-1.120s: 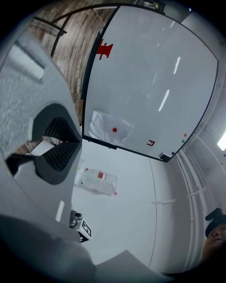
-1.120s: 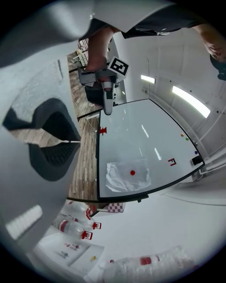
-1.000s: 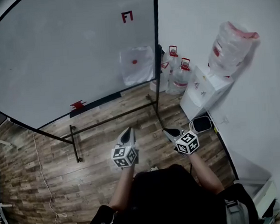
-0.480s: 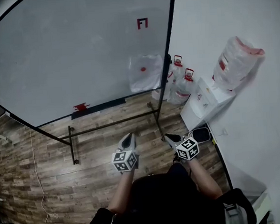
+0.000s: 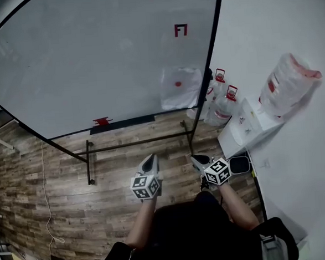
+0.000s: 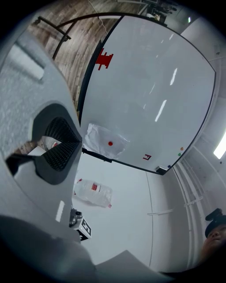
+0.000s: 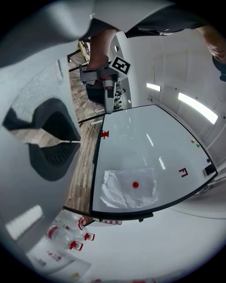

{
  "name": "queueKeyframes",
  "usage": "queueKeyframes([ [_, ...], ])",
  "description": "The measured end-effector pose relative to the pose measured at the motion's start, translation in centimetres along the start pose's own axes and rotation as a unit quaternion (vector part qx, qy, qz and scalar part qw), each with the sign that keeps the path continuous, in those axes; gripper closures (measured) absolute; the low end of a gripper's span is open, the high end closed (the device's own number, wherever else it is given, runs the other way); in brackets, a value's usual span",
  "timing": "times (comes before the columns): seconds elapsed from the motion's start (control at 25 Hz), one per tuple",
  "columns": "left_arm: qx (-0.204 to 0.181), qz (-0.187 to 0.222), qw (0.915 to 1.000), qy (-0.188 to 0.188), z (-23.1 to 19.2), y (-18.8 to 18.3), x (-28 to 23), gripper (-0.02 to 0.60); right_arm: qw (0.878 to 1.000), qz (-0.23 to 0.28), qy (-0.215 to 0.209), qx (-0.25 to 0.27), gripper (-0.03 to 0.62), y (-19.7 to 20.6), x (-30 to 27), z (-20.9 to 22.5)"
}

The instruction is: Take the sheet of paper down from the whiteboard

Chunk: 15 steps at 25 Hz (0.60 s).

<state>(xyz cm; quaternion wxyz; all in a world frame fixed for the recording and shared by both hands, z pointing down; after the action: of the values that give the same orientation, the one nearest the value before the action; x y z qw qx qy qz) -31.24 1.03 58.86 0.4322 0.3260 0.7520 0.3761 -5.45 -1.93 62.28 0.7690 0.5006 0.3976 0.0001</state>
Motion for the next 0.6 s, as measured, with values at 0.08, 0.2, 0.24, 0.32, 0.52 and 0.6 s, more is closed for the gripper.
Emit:
queueKeyframes([
  [0.08, 0.003, -0.001, 1.0000, -0.007, -0.1, -0.1, -0.5, 0.571, 1.000, -0.002, -0.008, 0.004, 0.580, -0.2, -0.5, 0.7],
  [0.2, 0.004, 0.000, 0.9999, -0.017, 0.0, -0.5, -1.6, 0.571, 1.000, -0.006, -0.018, 0.009, 0.580, -0.6, -1.0, 2.2],
  [0.24, 0.003, 0.001, 0.9998, -0.020, 0.1, -0.8, -2.0, 0.571, 1.000, -0.006, -0.021, 0.010, 0.580, -0.8, -1.0, 2.7],
  [0.32, 0.004, 0.003, 0.9996, -0.026, 0.4, -1.4, -3.0, 0.571, 1.000, -0.006, -0.026, 0.014, 0.580, -1.4, -1.1, 4.1],
  [0.52, 0.007, 0.008, 0.9991, -0.041, 1.8, -2.8, -6.0, 0.571, 0.999, 0.001, -0.033, 0.026, 0.580, -3.2, -0.8, 8.6],
  [0.6, 0.009, 0.006, 0.9988, -0.048, 2.5, -3.2, -7.2, 0.571, 0.999, -0.002, -0.037, 0.030, 0.580, -3.7, -0.8, 10.5],
])
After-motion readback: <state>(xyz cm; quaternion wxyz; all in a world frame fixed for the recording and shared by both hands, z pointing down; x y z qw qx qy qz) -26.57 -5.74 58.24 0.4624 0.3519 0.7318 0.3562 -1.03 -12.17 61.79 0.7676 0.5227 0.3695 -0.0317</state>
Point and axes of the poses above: the fingertips, and each gripper's own axes: x backward along the fingers, z to its right, y out of its underside, the point moved 8 cm from there along x, backward along the fingers, and after that the axes turned 13 degrees about -z, right-handed, at the moved point
